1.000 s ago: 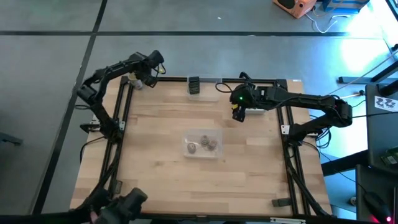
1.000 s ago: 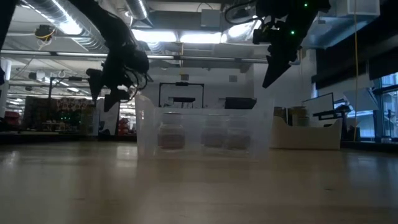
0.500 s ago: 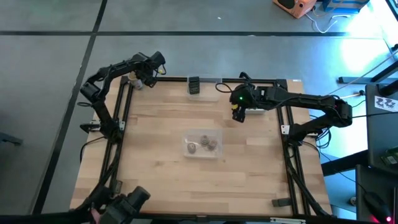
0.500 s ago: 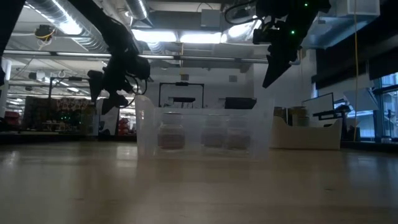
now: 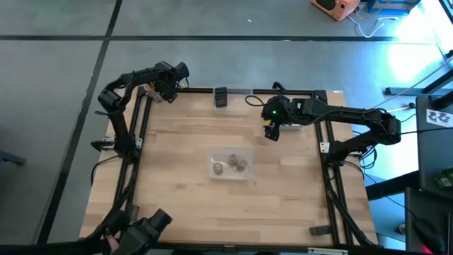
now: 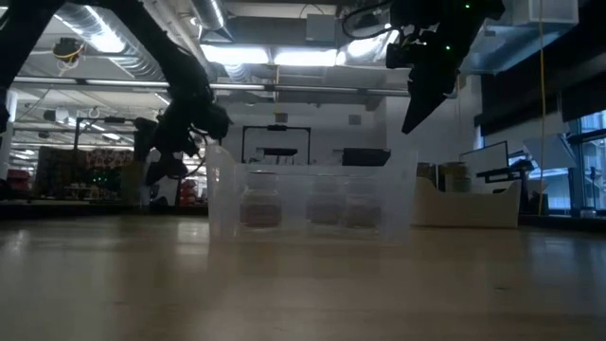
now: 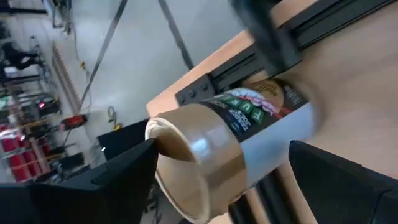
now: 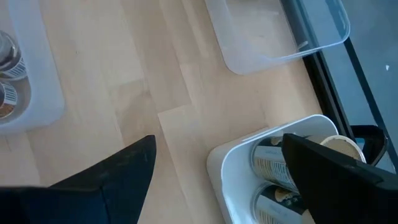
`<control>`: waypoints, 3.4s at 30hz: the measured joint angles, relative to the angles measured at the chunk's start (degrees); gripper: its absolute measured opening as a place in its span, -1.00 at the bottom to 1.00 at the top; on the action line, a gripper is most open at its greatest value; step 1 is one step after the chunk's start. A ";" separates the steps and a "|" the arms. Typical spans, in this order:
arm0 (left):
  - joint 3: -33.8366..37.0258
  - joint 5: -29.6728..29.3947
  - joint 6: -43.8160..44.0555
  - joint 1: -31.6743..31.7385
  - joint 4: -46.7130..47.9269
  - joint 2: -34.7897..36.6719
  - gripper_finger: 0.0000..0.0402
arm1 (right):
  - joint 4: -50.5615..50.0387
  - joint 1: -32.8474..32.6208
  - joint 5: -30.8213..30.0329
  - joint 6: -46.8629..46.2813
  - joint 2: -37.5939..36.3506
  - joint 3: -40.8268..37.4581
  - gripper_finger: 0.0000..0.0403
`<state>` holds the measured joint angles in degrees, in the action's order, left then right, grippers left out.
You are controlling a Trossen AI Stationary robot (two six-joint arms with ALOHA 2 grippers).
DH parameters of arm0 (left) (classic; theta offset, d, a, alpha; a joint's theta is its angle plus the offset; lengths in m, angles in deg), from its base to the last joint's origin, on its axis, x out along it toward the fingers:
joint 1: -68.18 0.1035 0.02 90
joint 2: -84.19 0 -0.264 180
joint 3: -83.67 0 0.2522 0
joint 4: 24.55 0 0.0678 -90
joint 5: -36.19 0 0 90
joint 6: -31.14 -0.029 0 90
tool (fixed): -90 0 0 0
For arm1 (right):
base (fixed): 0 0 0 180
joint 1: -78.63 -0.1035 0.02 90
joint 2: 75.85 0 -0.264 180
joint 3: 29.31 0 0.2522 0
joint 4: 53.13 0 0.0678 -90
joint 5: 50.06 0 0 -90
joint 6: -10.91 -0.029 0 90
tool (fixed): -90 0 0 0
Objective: Sort spices by type
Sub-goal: Put the brown seasoning bottle into the white bin
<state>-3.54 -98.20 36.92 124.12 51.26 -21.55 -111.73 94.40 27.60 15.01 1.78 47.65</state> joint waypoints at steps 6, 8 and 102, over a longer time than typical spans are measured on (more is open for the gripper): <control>0.00 1.87 -1.73 0.06 0.87 0.16 0.70 | 0.10 0.00 0.00 0.00 0.00 0.00 0.72; -0.04 2.90 -2.02 -0.75 0.79 0.56 0.70 | 0.37 0.00 0.00 0.07 0.00 0.00 0.72; 6.62 33.07 -6.67 -4.17 1.56 15.94 0.70 | 0.42 -0.02 4.31 0.70 0.02 0.04 0.72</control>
<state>3.08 -65.12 30.25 119.95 52.82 -5.61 -111.32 94.37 31.91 15.71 1.80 47.69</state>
